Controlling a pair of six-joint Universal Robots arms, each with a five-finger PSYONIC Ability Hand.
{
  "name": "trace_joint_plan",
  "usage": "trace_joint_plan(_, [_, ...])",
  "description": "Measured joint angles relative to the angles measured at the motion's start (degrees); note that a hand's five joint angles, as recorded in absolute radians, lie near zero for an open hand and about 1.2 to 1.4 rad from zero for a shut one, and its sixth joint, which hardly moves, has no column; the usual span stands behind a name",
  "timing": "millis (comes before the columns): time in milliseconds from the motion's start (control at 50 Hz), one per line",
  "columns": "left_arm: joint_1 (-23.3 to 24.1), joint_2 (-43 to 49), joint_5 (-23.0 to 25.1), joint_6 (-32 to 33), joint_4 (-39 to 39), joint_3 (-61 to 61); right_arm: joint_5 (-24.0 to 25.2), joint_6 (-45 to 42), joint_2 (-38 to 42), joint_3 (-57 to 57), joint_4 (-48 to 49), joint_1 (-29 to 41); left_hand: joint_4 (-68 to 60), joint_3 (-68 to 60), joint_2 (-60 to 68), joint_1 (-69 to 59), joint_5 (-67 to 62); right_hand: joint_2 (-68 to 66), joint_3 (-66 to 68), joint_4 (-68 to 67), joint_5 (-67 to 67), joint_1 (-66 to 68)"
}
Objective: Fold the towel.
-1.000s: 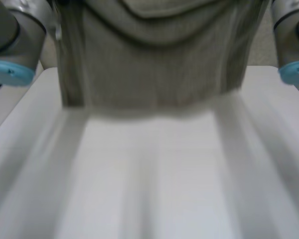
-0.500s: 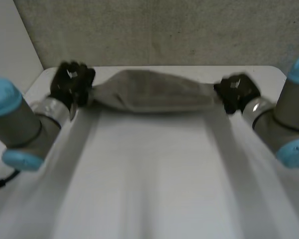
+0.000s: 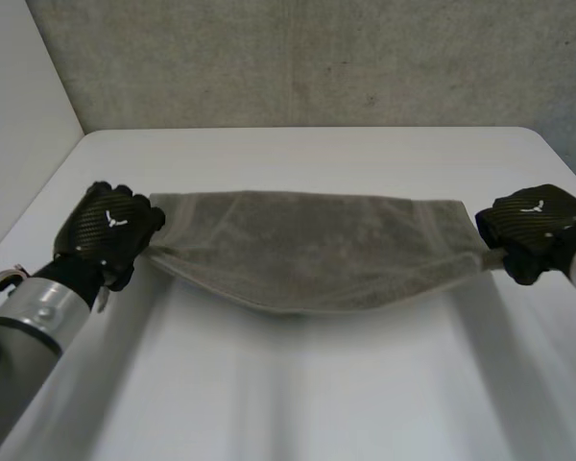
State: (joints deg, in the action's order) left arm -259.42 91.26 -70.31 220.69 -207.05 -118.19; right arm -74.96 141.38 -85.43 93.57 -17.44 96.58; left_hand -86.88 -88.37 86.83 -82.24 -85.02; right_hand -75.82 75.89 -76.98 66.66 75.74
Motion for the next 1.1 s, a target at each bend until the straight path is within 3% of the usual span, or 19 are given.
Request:
trace_joint_plan(80, [-0.67,-5.92,4.43,-1.68,3.75,-0.14,2.85,-2.32,-2.46,-1.45,-4.59,-1.82,0.00,0.00,0.00,0.00,0.01,0.00,0.00,0.00,0.00,0.00])
trace_joint_plan(180, [-0.82,-4.31,6.79,-3.16,5.37,2.48,4.14,-2.86,0.36,-4.92,-5.20,-2.09,0.00,0.00,0.00,0.00,0.01,0.00,0.00,0.00,0.00,0.00])
trace_joint_plan(300, [-0.14,7.71,6.67,-3.51,5.74,10.98,2.17,-2.05,12.70,-14.35,-4.68,-0.96,0.00,-0.02,0.22,0.00,0.01,0.00,0.00,0.00,0.00,0.00])
trace_joint_plan(480, [3.49,32.42,0.12,-3.05,6.71,35.26,-6.05,3.36,35.75,-37.89,-4.50,2.76,0.00,-0.04,0.24,0.00,0.01,0.00,0.00,0.00,0.00,0.00])
trace_joint_plan(700, [5.44,50.42,-2.50,-2.94,12.16,59.46,-9.89,10.85,52.67,-60.37,-2.77,4.85,0.00,-0.05,0.24,0.00,0.00,0.99,-0.92,0.77,-0.82,-0.94])
trace_joint_plan(760, [6.21,54.13,-3.42,-2.95,13.39,64.93,-11.15,11.86,55.98,-64.69,-1.20,5.44,0.00,-0.07,0.24,0.00,0.01,20.94,-20.67,21.47,-21.10,-20.60])
trace_joint_plan(840, [6.82,57.03,-5.55,-3.06,13.91,69.78,-13.39,12.18,57.84,-67.28,0.38,5.94,1.01,1.14,-0.74,0.28,0.69,37.44,-36.68,37.82,-38.71,-37.54])
trace_joint_plan(900, [7.08,58.46,-7.80,-3.25,13.97,72.90,-15.48,12.20,58.14,-68.26,1.63,6.21,24.97,24.58,-23.57,20.71,22.68,58.44,-58.05,58.77,-60.68,-57.58])
trace_joint_plan(980, [7.16,58.96,-10.64,-3.45,13.93,75.26,-17.66,12.19,57.57,-68.43,2.76,6.41,63.53,63.82,-61.75,59.37,60.95,61.59,-61.81,62.39,-63.24,-61.96])
trace_joint_plan(1020, [7.17,58.80,-11.74,-3.47,13.92,75.62,-18.20,12.21,57.08,-68.21,2.97,6.47,70.12,71.21,-68.96,65.30,68.90,61.59,-61.81,62.40,-63.24,-62.07])
trace_joint_plan(1100, [7.41,57.09,-14.96,-3.59,14.20,75.43,-18.65,12.44,53.64,-65.70,3.17,6.50,71.17,73.51,-71.20,66.27,71.48,61.59,-61.81,62.40,-63.24,-62.07])
